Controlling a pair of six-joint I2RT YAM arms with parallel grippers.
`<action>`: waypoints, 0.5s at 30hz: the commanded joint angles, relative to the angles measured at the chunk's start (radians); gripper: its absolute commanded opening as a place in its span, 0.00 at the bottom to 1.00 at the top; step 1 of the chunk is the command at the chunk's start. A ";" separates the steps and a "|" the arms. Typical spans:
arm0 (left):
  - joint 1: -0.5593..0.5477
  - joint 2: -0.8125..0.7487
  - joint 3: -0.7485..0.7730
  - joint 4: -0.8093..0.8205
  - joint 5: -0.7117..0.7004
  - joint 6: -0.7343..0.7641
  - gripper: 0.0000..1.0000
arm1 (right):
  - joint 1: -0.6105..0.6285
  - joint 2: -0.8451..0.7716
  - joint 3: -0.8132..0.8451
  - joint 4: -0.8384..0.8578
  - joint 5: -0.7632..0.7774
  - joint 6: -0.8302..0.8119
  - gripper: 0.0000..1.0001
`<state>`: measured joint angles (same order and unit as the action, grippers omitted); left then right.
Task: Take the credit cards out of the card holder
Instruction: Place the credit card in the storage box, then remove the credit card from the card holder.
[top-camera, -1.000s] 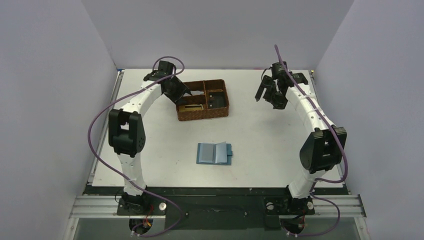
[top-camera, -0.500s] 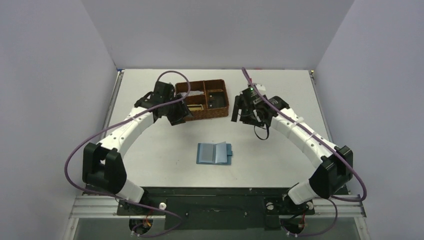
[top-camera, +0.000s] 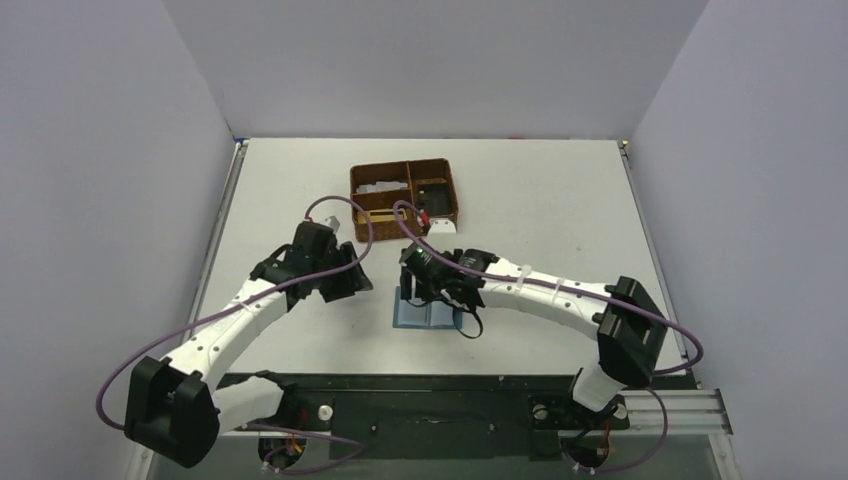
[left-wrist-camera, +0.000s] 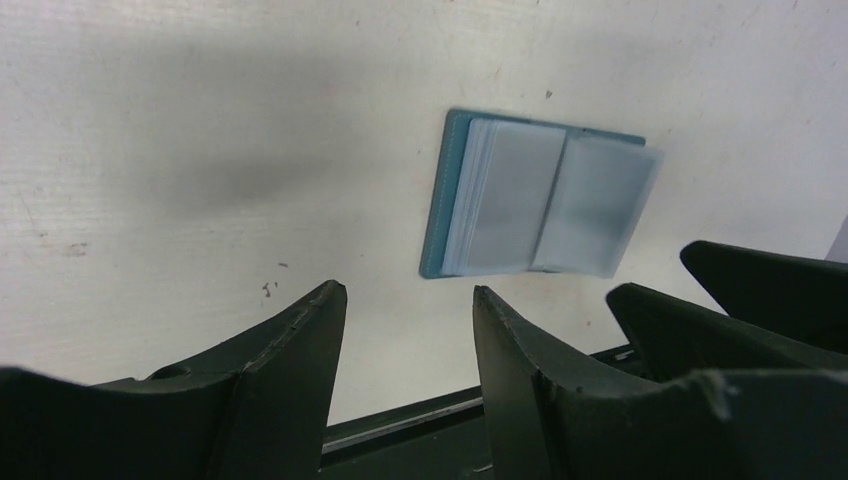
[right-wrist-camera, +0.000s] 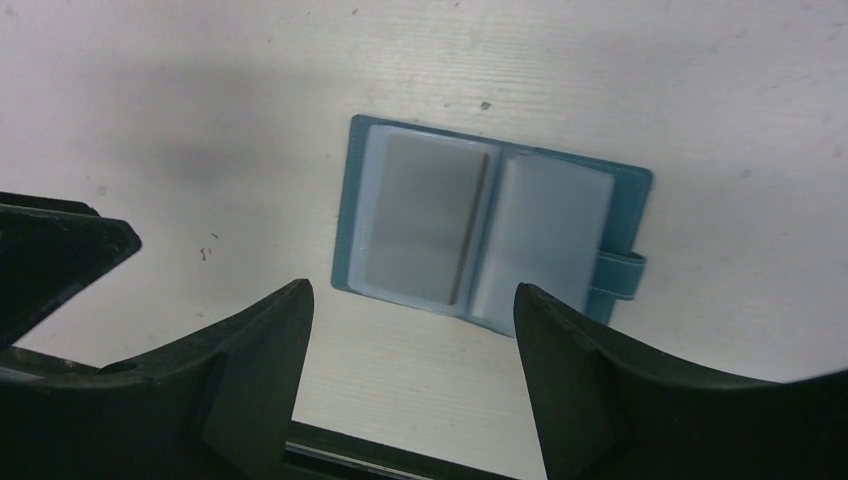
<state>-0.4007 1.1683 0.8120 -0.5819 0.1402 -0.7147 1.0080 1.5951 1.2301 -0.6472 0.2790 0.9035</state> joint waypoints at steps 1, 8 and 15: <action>-0.019 -0.091 -0.085 0.099 -0.028 0.036 0.47 | 0.066 0.060 -0.010 0.149 0.053 0.084 0.69; -0.063 -0.190 -0.142 0.106 -0.056 0.020 0.47 | 0.076 0.127 -0.079 0.239 0.058 0.121 0.64; -0.096 -0.226 -0.194 0.147 -0.084 -0.030 0.47 | 0.076 0.162 -0.085 0.235 0.096 0.101 0.60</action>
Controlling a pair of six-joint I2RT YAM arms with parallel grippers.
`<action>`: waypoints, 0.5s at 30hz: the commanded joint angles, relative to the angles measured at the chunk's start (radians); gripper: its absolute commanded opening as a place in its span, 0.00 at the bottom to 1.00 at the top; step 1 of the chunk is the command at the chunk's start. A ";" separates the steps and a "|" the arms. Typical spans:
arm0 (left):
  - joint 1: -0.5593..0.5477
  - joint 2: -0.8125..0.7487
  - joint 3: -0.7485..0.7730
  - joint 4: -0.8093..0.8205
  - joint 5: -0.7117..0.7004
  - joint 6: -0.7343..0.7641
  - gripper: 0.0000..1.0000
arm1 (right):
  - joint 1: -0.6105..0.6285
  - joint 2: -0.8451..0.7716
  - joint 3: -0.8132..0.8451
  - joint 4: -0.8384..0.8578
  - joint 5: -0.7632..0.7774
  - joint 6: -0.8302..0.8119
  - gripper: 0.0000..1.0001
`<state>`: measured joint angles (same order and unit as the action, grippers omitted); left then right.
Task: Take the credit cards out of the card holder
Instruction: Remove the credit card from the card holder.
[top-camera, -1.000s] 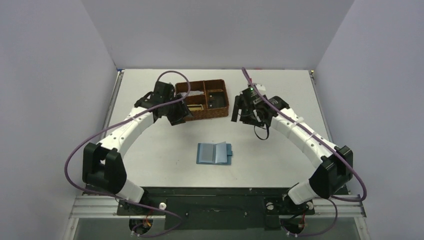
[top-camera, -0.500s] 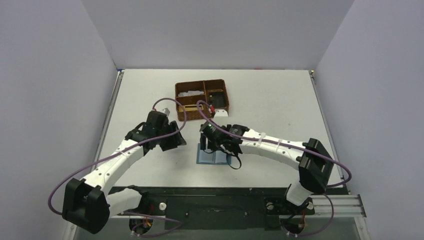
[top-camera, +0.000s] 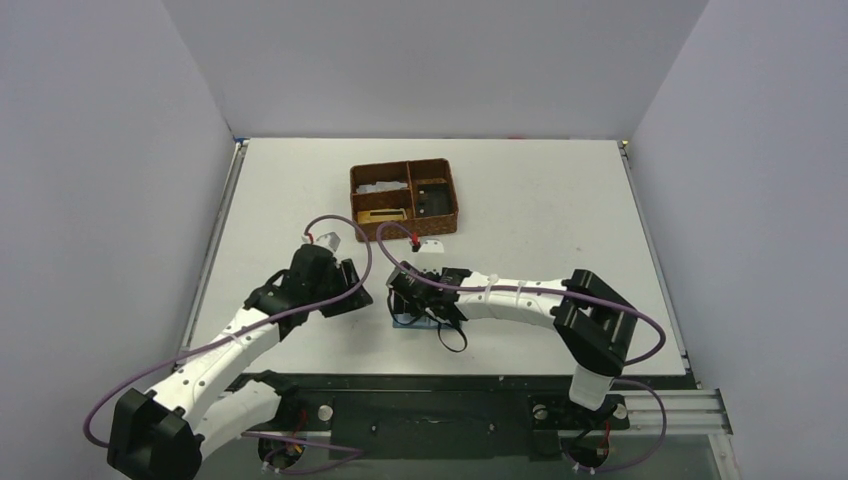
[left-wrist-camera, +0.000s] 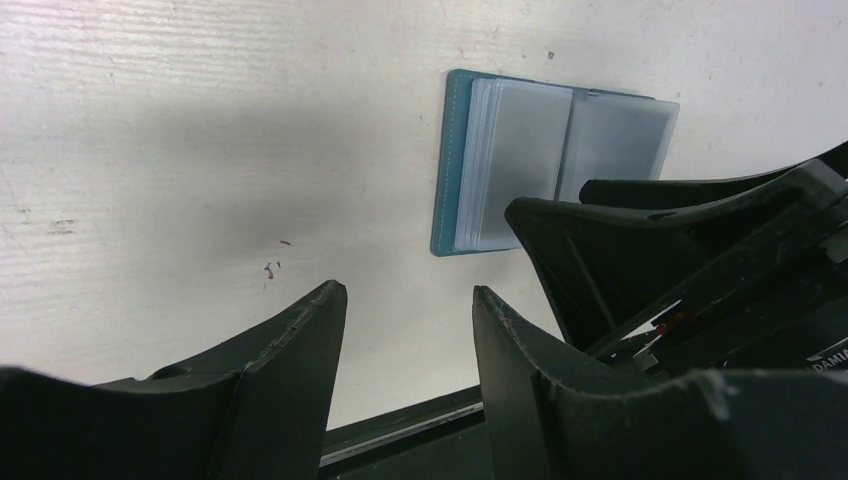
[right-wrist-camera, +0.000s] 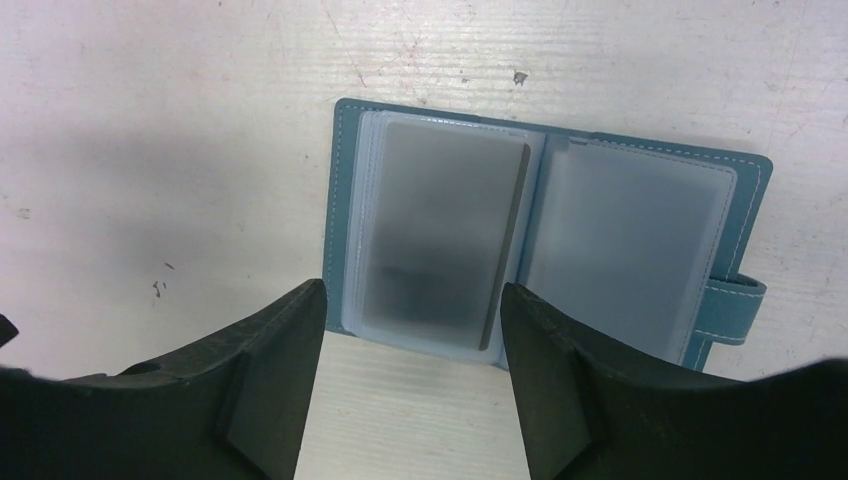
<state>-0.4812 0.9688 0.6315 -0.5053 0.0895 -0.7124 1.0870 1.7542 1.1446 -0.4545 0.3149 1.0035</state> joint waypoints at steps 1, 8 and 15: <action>-0.022 -0.029 -0.020 0.072 -0.036 -0.040 0.47 | -0.002 0.007 -0.001 0.043 0.067 -0.001 0.60; -0.051 -0.034 -0.022 0.061 -0.062 -0.056 0.46 | -0.004 0.013 -0.016 0.045 0.096 -0.004 0.57; -0.060 -0.034 -0.029 0.062 -0.072 -0.062 0.46 | -0.003 0.048 -0.019 0.072 0.073 -0.012 0.57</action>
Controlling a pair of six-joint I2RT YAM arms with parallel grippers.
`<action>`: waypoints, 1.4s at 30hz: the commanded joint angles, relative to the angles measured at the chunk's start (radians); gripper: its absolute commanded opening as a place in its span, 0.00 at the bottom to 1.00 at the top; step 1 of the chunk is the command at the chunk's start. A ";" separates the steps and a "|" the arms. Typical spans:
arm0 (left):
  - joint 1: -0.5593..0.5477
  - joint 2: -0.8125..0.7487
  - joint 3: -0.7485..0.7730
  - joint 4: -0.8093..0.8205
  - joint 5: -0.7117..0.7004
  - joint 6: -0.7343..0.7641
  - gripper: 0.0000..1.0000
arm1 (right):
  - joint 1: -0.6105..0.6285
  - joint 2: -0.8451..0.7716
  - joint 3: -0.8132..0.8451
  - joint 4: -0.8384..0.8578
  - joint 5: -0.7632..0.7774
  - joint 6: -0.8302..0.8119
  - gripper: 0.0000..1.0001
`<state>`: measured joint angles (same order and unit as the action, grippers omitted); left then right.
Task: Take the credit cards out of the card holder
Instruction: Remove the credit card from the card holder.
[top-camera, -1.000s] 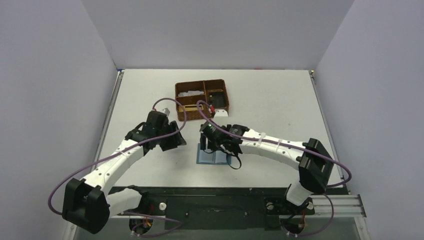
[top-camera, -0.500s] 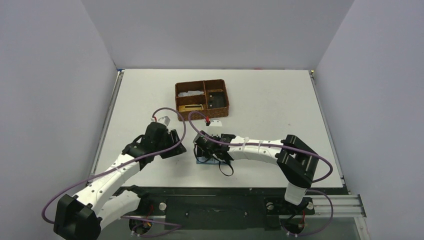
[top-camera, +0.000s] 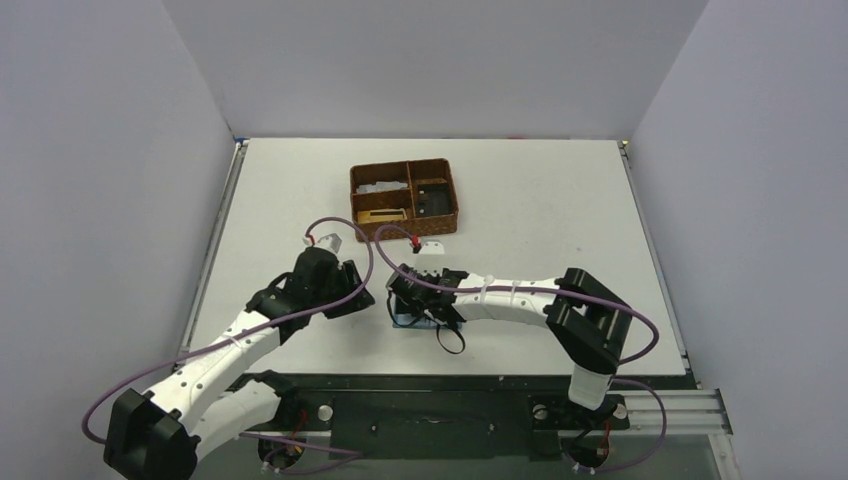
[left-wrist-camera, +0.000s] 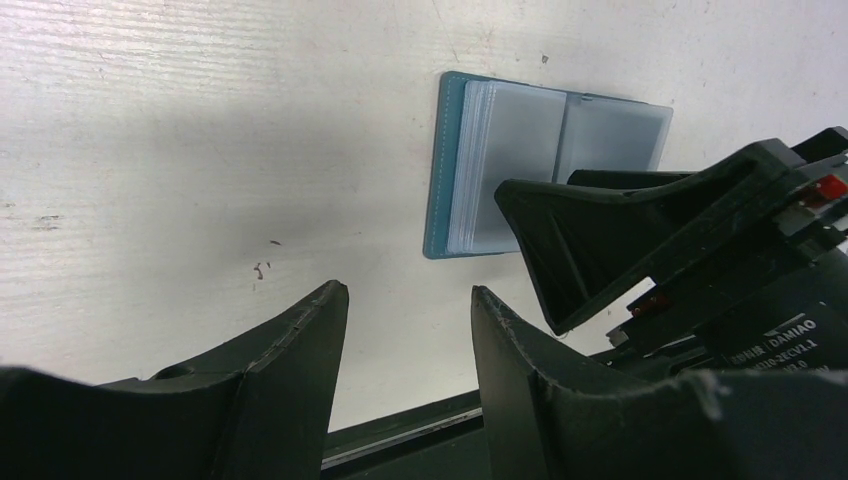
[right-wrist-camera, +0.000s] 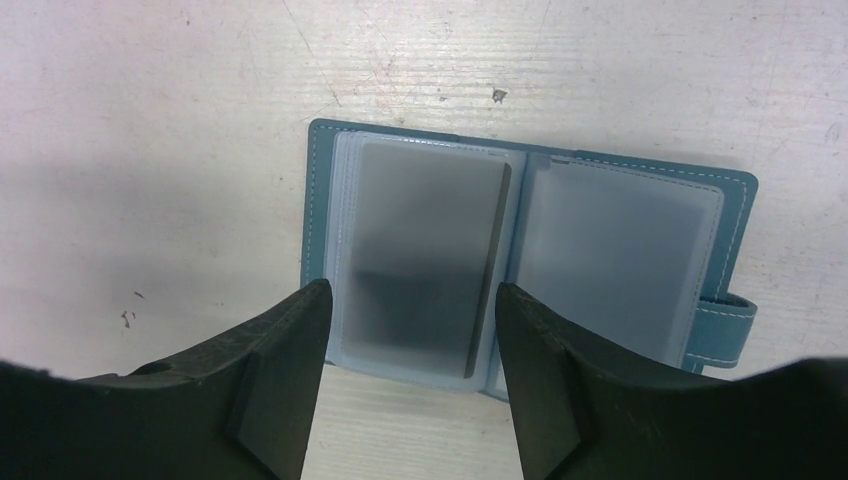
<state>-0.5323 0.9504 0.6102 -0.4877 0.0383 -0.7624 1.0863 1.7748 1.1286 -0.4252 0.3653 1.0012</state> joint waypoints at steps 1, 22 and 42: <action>-0.010 -0.012 -0.008 0.047 -0.022 -0.013 0.46 | -0.002 0.034 0.000 0.045 0.021 -0.014 0.57; -0.034 0.069 0.003 0.089 -0.023 -0.012 0.42 | -0.023 0.021 -0.073 0.122 -0.023 -0.010 0.25; -0.094 0.357 0.148 0.246 0.001 -0.035 0.03 | -0.079 -0.113 -0.260 0.432 -0.238 -0.061 0.00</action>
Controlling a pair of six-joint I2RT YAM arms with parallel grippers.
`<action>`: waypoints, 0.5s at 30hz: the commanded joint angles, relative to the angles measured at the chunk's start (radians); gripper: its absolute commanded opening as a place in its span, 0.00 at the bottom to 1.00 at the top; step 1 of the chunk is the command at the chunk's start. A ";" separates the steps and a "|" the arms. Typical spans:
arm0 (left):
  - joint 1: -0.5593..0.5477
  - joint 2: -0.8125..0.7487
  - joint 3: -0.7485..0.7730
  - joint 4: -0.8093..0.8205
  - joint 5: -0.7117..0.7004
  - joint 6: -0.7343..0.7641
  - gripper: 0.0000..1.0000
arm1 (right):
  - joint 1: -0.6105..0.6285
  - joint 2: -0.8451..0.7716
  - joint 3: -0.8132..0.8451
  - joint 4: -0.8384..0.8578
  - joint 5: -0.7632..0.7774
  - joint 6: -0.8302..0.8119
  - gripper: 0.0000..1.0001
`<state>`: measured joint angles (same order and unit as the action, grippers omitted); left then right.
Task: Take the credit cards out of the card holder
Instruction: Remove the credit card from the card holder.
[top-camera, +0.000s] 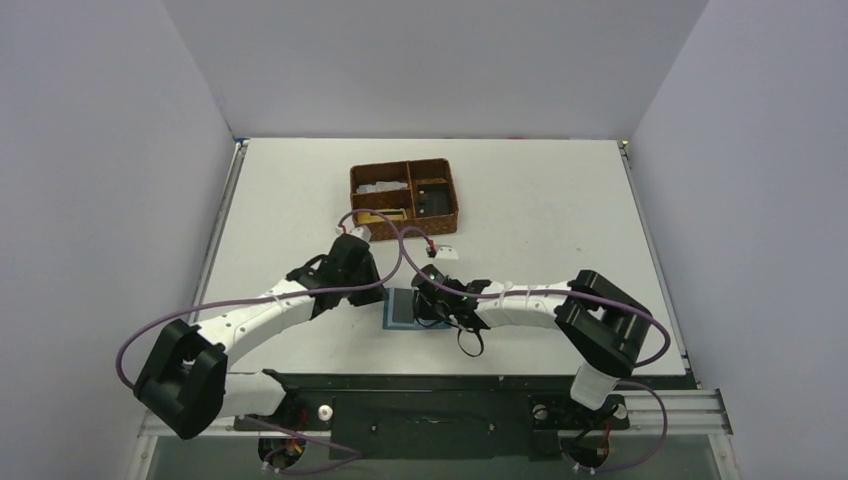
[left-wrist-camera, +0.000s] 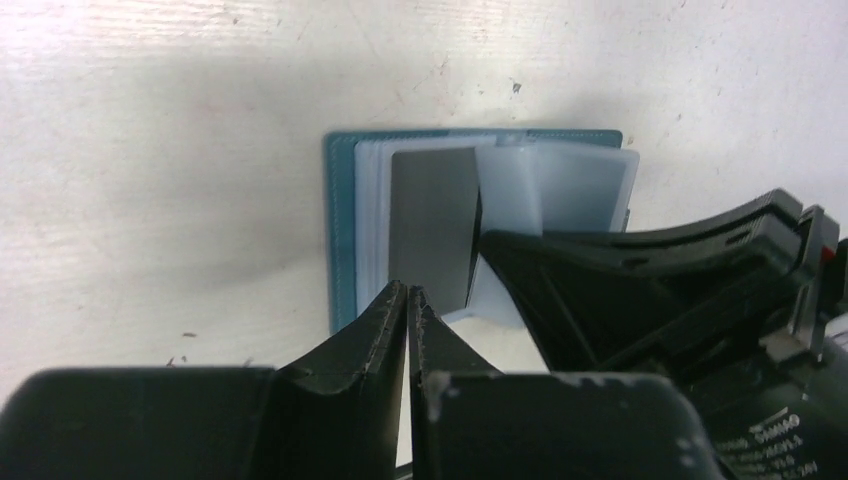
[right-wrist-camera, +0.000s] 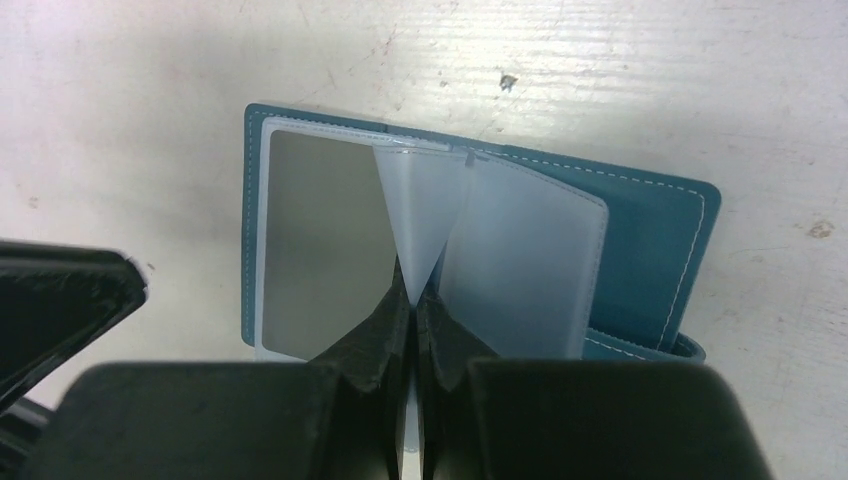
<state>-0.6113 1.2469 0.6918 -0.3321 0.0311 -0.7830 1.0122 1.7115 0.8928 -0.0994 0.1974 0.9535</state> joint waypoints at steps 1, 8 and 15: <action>-0.019 0.072 0.072 0.094 0.008 -0.018 0.01 | -0.010 -0.055 -0.035 0.119 -0.083 -0.013 0.00; -0.024 0.199 0.112 0.148 0.008 -0.032 0.00 | -0.028 -0.088 -0.069 0.164 -0.110 -0.012 0.01; -0.047 0.299 0.151 0.176 0.010 -0.029 0.00 | -0.034 -0.097 -0.068 0.166 -0.123 -0.018 0.12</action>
<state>-0.6422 1.5158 0.7921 -0.2230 0.0338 -0.8082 0.9840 1.6600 0.8196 0.0082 0.0841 0.9497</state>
